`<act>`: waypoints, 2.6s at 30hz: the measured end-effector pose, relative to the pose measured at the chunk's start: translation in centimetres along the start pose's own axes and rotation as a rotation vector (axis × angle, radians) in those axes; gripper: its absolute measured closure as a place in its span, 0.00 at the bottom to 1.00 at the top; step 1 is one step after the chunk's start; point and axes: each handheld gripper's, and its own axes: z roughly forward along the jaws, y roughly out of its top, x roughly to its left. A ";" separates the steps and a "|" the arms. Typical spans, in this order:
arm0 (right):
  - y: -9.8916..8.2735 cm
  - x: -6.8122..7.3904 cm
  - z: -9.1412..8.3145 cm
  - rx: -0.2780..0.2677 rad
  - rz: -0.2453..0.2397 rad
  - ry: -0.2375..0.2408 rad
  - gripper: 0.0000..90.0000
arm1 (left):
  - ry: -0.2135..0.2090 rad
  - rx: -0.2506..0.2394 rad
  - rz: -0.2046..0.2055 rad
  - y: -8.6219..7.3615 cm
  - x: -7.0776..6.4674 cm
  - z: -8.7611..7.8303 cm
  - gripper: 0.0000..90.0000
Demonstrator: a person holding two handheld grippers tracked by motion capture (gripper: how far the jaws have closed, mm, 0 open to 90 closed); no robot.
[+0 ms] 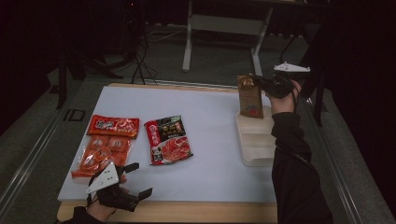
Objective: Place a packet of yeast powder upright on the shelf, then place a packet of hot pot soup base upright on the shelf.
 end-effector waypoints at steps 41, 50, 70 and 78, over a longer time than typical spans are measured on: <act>-2.7 -0.2 -3.4 0.024 0.167 -0.108 0.46 | 0.001 -0.001 0.005 0.0 -0.1 0.1 0.01; -3.0 4.5 -6.4 -0.024 0.126 -0.023 0.16 | 0.014 -0.020 -0.033 0.1 0.1 0.0 0.01; -9.0 13.6 -10.6 -0.014 0.024 0.202 0.15 | 0.073 0.040 -0.076 1.1 0.2 -0.4 0.03; -9.7 14.8 -12.5 -0.034 0.021 0.232 0.14 | 0.072 0.085 -0.056 2.3 0.6 -0.3 0.03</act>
